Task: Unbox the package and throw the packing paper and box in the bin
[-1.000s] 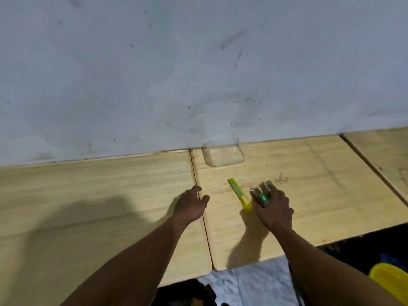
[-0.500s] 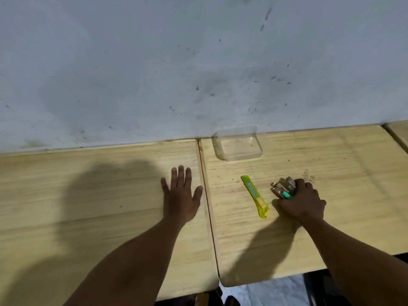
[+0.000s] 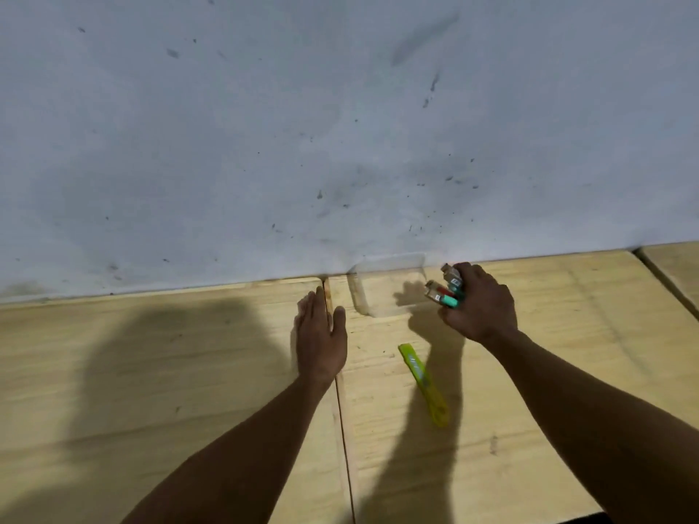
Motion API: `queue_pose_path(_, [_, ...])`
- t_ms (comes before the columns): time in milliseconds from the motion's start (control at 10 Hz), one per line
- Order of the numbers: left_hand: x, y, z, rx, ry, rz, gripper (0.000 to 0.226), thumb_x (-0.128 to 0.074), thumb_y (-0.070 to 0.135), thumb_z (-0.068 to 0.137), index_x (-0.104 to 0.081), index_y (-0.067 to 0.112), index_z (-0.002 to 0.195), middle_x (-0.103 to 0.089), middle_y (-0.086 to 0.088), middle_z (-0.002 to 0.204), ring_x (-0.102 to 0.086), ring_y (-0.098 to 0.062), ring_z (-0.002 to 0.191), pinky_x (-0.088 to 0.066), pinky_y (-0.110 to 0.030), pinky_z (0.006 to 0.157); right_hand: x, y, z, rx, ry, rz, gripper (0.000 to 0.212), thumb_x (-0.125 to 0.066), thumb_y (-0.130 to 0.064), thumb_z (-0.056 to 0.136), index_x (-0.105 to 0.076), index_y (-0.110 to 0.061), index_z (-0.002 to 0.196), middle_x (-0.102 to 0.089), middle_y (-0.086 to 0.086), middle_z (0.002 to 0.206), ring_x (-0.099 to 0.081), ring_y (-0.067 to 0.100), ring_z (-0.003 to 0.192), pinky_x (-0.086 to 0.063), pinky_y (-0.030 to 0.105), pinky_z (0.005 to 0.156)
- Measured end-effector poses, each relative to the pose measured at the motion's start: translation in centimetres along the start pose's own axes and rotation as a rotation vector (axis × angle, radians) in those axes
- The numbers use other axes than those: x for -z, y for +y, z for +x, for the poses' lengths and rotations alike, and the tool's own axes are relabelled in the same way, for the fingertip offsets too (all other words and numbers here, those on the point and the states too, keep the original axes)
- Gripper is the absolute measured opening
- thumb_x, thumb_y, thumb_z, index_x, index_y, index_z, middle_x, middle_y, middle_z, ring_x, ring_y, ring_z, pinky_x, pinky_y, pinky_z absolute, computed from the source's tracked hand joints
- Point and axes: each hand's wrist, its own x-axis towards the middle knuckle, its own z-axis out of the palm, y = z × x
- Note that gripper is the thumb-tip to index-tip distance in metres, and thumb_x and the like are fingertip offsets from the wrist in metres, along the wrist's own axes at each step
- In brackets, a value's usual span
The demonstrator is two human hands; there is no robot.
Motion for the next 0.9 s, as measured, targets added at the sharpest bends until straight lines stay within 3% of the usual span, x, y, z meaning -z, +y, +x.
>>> queue_pose_path(200, [-2.4,8.9,4.1,0.296,0.053,-0.375,0.050,-0.042,0.027,0.104,-0.033,0.017,0.152,-0.039,-0.008,0.154,-0.037,-0.024,0.140,-0.027,-0.024,0.105,-0.3,-4.1,6.4,0.270,-0.139,-0.146,0.070,-0.067,-0.048,0.061,-0.048,-0.027,0.124,-0.060,-0.001,0.107,-0.061,0.026,0.094,-0.044,0.038,0.081])
queue_pose_path(300, [-4.0,9.4,5.3,0.431,0.055,-0.439,0.049,-0.041,0.021,0.103,-0.034,0.014,0.151,-0.040,-0.010,0.153,-0.041,-0.026,0.138,-0.030,-0.022,0.099,-1.4,-5.2,7.7,0.323,-0.242,-0.185,0.073,-0.063,-0.051,0.058,-0.047,-0.026,0.125,-0.058,0.000,0.110,-0.059,0.026,0.098,-0.039,0.038,0.082])
queue_pose_path(500, [-5.6,8.0,5.5,0.453,0.061,-0.476,0.044,-0.041,0.006,0.101,-0.047,0.010,0.144,-0.050,-0.004,0.146,-0.050,-0.019,0.130,-0.031,-0.007,0.085,-3.0,-5.2,7.8,0.372,-0.338,-0.174,0.093,-0.057,-0.059,0.057,-0.037,-0.029,0.143,-0.047,0.001,0.136,-0.045,0.026,0.125,-0.034,0.046,0.100])
queue_pose_path(600, [-5.8,7.9,5.9,0.431,0.066,-0.493,0.042,-0.040,0.007,0.101,-0.049,0.011,0.142,-0.052,-0.004,0.145,-0.051,-0.021,0.131,-0.039,-0.021,0.102,-3.3,-5.1,7.6,0.366,-0.335,-0.117,0.091,-0.066,-0.048,0.061,-0.035,-0.031,0.145,-0.046,0.000,0.138,-0.043,0.025,0.128,-0.033,0.046,0.104])
queue_pose_path(700, [-5.9,7.7,5.8,0.425,0.069,-0.503,0.041,-0.040,0.008,0.102,-0.050,0.012,0.141,-0.054,-0.003,0.143,-0.053,-0.022,0.129,-0.043,-0.028,0.105,-4.2,-4.6,7.4,0.358,-0.318,-0.101,0.087,-0.073,-0.039,0.066,-0.036,-0.031,0.145,-0.047,0.000,0.137,-0.044,0.023,0.127,-0.034,0.045,0.106])
queue_pose_path(800, [-5.6,7.8,6.2,0.412,0.062,-0.517,0.041,-0.041,0.010,0.102,-0.051,0.015,0.141,-0.054,-0.002,0.143,-0.056,-0.023,0.124,-0.048,-0.034,0.102,-3.8,-4.9,7.4,0.338,-0.318,-0.088,0.085,-0.073,-0.040,0.068,-0.037,-0.030,0.145,-0.046,-0.001,0.139,-0.043,0.023,0.129,-0.032,0.045,0.108])
queue_pose_path(900, [-4.4,7.4,5.7,0.406,0.011,-0.509,0.044,-0.044,0.008,0.100,-0.050,0.016,0.142,-0.056,-0.002,0.138,-0.058,-0.023,0.119,-0.046,-0.024,0.086,-3.7,-5.4,7.3,0.319,-0.311,-0.028,0.078,-0.073,-0.030,0.071,-0.043,-0.028,0.142,-0.050,0.000,0.139,-0.045,0.023,0.129,-0.033,0.044,0.107])
